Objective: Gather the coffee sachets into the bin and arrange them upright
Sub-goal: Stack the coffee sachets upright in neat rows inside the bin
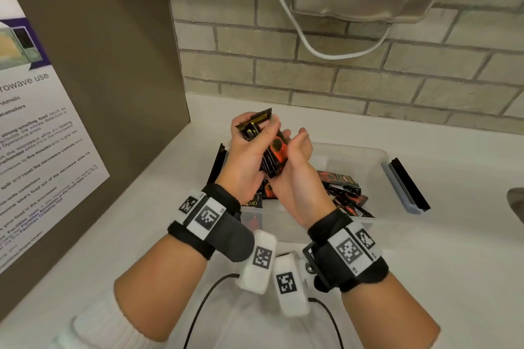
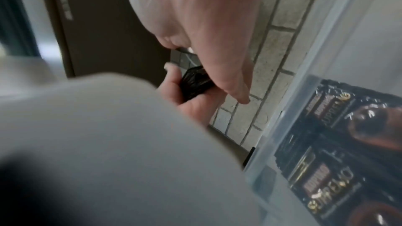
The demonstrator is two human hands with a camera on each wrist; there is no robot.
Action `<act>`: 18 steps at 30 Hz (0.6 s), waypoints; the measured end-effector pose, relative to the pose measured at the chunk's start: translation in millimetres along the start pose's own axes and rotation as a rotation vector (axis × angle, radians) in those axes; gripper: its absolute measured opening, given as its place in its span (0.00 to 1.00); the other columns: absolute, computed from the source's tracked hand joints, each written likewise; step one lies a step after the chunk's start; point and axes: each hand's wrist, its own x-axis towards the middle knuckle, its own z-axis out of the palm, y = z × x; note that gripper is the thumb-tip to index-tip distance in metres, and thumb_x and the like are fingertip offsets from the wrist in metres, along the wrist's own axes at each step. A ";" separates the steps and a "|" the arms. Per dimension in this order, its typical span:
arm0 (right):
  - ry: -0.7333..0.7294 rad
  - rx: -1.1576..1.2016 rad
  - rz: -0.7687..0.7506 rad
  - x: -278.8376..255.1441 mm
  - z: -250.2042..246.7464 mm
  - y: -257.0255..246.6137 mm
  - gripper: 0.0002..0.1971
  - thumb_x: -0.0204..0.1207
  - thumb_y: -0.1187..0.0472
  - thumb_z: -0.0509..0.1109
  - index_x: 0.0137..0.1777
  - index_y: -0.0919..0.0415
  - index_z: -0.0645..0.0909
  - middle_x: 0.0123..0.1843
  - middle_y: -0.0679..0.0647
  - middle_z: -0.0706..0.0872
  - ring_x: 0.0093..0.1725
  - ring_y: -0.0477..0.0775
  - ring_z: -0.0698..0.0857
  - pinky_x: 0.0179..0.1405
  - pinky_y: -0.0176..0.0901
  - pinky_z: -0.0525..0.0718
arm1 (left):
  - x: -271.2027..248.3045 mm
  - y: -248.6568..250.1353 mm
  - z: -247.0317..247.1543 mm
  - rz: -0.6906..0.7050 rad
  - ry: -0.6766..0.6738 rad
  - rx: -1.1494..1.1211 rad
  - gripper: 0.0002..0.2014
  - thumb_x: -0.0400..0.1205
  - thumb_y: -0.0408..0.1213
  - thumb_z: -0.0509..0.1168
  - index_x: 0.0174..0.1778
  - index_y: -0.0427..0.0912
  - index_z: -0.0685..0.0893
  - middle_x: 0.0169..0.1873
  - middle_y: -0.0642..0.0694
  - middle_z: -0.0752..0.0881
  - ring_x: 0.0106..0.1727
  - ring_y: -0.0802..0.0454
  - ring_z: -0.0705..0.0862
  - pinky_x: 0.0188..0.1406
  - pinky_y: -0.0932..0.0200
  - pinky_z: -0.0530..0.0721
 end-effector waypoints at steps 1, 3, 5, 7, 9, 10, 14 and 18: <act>-0.004 0.023 -0.012 0.5 -0.4 -1.3 0.36 0.77 0.41 0.59 0.81 0.47 0.50 0.75 0.57 0.73 0.74 0.52 0.74 0.77 0.53 0.68 | -0.3 -2.2 0.9 0.000 0.001 0.033 0.21 0.75 0.36 0.70 0.59 0.50 0.70 0.65 0.33 0.78 0.59 0.43 0.84 0.60 0.47 0.84; -0.043 0.087 -0.003 -0.4 -4.3 -4.5 0.32 0.81 0.45 0.56 0.82 0.50 0.49 0.72 0.59 0.75 0.74 0.54 0.74 0.77 0.53 0.67 | 0.8 -3.9 0.6 0.032 0.024 0.028 0.21 0.78 0.29 0.68 0.61 0.53 0.69 0.65 0.31 0.78 0.56 0.41 0.85 0.59 0.46 0.84; -0.121 0.109 0.000 -3.9 -6.8 -6.9 0.33 0.80 0.45 0.55 0.81 0.57 0.51 0.76 0.66 0.70 0.77 0.58 0.71 0.78 0.53 0.68 | 1.4 -2.6 -0.5 0.067 0.018 -0.036 0.23 0.79 0.27 0.65 0.63 0.57 0.69 0.58 0.33 0.80 0.51 0.42 0.86 0.54 0.45 0.86; -0.196 0.044 0.029 -7.0 -7.6 -7.0 0.33 0.81 0.45 0.52 0.81 0.63 0.53 0.79 0.66 0.66 0.79 0.58 0.68 0.77 0.50 0.69 | 0.8 -2.2 -0.2 0.078 -0.008 -0.033 0.20 0.80 0.27 0.64 0.61 0.53 0.71 0.54 0.36 0.81 0.50 0.43 0.87 0.53 0.46 0.87; -0.213 -0.057 0.076 -9.1 -10.8 -8.7 0.27 0.85 0.49 0.47 0.80 0.62 0.57 0.79 0.63 0.68 0.79 0.55 0.68 0.79 0.50 0.67 | -0.6 -2.9 0.4 0.065 -0.003 0.023 0.17 0.78 0.28 0.66 0.59 0.49 0.73 0.57 0.33 0.82 0.55 0.41 0.87 0.58 0.44 0.85; -0.221 -0.120 0.088 -10.1 -14.2 -10.7 0.25 0.86 0.52 0.46 0.79 0.63 0.60 0.77 0.62 0.70 0.78 0.54 0.69 0.79 0.50 0.66 | -0.7 -2.5 -0.5 0.066 0.004 0.067 0.18 0.77 0.28 0.68 0.58 0.49 0.73 0.58 0.31 0.83 0.58 0.40 0.86 0.61 0.41 0.83; -0.176 -0.561 0.064 -8.2 -23.8 -29.5 0.18 0.85 0.62 0.54 0.70 0.68 0.73 0.65 0.62 0.83 0.66 0.56 0.82 0.73 0.54 0.74 | 3.0 7.4 -14.6 0.059 -0.090 0.277 0.28 0.81 0.28 0.63 0.72 0.56 0.64 0.54 0.38 0.88 0.55 0.43 0.88 0.54 0.50 0.87; -0.193 -0.885 0.018 0.6 -19.3 -39.2 0.16 0.80 0.68 0.63 0.68 0.62 0.76 0.58 0.57 0.87 0.57 0.51 0.87 0.63 0.48 0.82 | 5.0 14.1 -21.2 0.015 -0.242 0.439 0.24 0.82 0.27 0.61 0.72 0.50 0.67 0.63 0.42 0.84 0.64 0.50 0.83 0.62 0.55 0.83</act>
